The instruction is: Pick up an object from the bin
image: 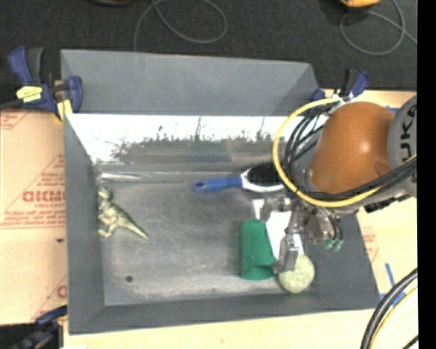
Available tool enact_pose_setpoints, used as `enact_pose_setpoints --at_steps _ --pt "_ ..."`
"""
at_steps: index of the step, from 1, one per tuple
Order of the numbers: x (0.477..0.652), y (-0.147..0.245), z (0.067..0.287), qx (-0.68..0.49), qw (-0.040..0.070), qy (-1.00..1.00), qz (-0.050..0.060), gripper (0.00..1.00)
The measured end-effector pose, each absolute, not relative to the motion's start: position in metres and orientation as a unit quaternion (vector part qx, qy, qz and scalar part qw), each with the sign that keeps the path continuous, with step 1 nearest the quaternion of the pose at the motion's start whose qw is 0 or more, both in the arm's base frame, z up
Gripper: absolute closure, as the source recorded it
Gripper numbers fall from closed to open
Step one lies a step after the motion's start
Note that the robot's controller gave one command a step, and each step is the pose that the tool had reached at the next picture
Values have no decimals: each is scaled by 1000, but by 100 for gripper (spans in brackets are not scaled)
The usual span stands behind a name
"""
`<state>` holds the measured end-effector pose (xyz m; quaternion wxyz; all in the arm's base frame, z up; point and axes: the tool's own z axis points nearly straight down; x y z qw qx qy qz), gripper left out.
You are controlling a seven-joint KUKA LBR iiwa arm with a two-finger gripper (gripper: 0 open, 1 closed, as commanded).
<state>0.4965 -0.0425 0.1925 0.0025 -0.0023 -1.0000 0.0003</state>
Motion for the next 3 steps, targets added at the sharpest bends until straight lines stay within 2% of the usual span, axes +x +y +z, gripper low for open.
enact_pose_setpoints --at_steps 1,2,3 --pt "497 -42 196 -2 -1 -1000 1 0" --pt "501 -27 209 91 0 -996 1 0" --pt "506 -43 243 238 -2 -971 -1 0"
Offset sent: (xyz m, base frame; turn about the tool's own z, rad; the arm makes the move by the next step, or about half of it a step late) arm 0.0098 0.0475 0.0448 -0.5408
